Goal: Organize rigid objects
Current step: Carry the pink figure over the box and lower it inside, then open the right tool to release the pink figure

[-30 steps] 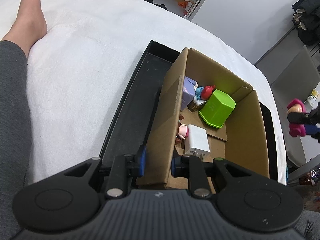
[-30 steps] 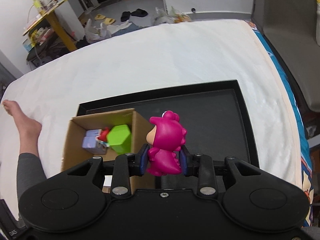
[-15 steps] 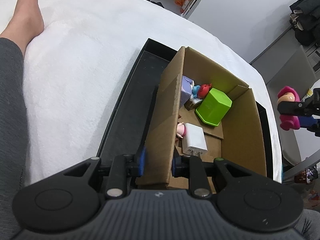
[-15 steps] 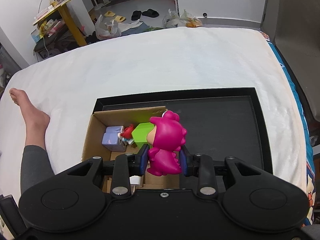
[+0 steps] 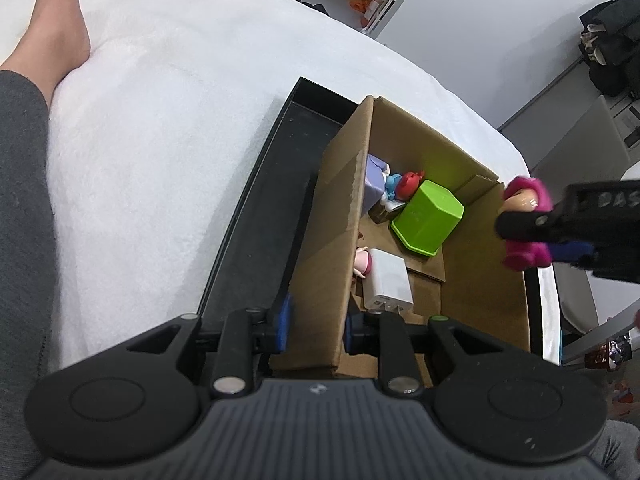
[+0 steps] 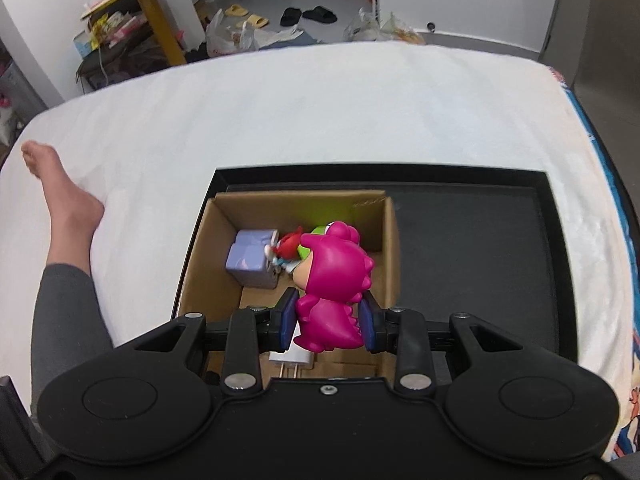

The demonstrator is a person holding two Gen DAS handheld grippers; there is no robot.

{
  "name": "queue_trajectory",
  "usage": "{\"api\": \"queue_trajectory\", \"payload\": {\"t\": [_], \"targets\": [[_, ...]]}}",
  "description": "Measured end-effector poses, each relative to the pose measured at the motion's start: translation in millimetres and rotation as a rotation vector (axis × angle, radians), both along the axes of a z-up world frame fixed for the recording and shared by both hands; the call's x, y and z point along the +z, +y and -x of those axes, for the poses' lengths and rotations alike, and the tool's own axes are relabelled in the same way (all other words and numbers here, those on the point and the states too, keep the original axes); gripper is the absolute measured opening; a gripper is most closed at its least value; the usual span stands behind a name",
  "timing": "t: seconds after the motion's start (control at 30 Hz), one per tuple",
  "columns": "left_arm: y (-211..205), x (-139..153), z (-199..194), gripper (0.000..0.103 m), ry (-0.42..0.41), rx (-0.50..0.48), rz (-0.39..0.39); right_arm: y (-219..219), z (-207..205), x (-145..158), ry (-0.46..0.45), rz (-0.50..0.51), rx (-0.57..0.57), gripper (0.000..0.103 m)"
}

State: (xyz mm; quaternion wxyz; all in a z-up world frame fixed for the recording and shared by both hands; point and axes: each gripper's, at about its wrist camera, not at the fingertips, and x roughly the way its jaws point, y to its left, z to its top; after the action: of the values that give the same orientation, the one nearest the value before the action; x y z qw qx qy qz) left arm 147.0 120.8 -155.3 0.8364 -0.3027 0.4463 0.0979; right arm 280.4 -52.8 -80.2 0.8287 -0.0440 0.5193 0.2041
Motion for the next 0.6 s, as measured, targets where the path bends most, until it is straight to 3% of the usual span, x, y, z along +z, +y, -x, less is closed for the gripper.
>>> {"api": "queue_trajectory", "payload": {"t": [0.43, 0.6], "targets": [[0, 2, 2, 0.023, -0.001, 0.012, 0.003, 18, 6, -20, -0.036, 0.125, 0.028, 0.034], [2, 4, 3, 0.023, -0.006, 0.013, 0.012, 7, 10, -13, -0.029, 0.092, 0.019, 0.038]]}}
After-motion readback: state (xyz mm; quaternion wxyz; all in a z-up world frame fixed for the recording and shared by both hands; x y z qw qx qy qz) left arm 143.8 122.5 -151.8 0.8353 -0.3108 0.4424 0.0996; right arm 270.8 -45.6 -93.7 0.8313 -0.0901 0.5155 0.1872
